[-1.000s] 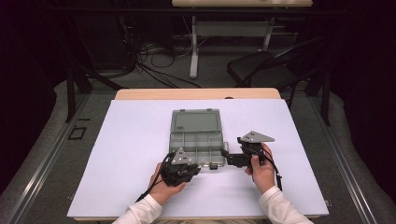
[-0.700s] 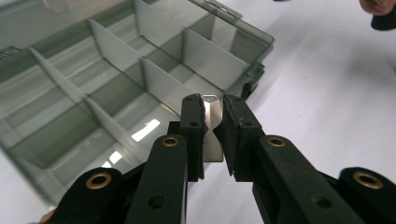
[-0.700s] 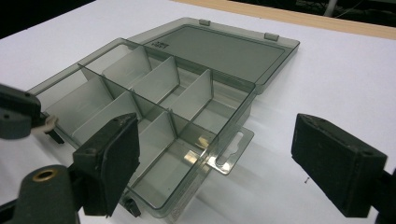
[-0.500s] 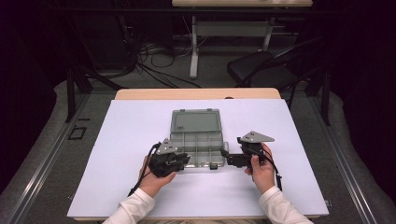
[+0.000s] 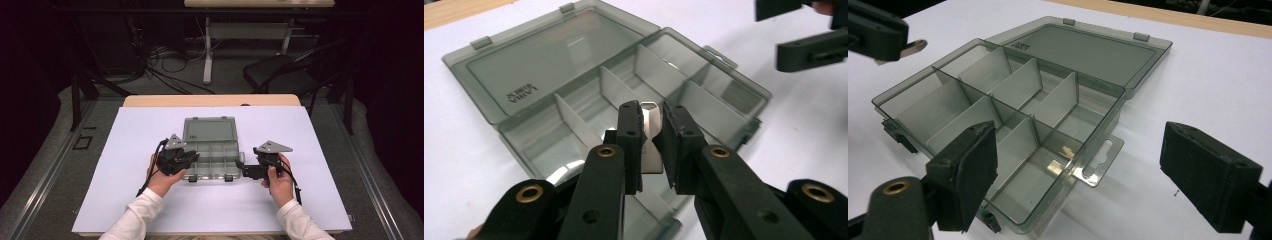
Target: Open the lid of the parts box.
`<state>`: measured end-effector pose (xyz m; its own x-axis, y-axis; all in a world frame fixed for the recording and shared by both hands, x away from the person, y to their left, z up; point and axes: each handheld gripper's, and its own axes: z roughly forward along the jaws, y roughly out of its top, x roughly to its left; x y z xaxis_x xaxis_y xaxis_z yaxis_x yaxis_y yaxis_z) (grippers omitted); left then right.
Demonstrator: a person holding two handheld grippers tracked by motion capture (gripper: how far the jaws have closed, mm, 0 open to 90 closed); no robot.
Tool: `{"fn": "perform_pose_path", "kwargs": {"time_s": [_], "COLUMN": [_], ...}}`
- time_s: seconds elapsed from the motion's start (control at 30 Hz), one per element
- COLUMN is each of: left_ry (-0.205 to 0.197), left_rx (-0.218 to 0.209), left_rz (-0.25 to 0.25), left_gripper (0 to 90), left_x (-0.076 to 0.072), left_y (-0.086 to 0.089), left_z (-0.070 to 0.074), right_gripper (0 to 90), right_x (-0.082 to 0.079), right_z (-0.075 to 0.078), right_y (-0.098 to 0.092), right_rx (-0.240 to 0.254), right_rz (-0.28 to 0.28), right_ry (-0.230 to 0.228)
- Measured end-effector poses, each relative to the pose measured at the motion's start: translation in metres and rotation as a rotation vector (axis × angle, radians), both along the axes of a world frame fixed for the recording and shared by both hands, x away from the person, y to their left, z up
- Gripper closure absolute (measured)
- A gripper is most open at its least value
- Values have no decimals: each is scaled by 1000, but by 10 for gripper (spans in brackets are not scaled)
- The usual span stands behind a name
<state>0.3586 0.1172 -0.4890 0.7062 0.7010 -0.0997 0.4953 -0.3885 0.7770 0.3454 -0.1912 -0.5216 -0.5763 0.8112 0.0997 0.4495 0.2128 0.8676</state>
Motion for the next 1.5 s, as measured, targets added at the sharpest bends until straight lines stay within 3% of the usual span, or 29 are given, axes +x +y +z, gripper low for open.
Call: {"fn": "perform_pose_path", "kwargs": {"time_s": [0.37, 0.77, 1.13, 1.5], "left_ry": [26, 57, 86, 83], "left_rx": [21, 22, 69, 64], "left_rz": [61, 99, 103, 122], "left_gripper": [794, 793, 793, 793], "left_x": [27, 43, 52, 53], "left_y": [5, 14, 11, 11], "left_z": [-9, -20, -32, -35], "right_gripper": [150, 150, 151, 151], "right_x": [0, 1, 1, 0], "right_z": [-1, -3, -4, -4], "right_y": [0, 0, 0, 1], "right_rx": [0, -4, -7, -9], "right_rz": [-2, -1, 0, -1], "right_ry": [3, 11, 8, 15]}}
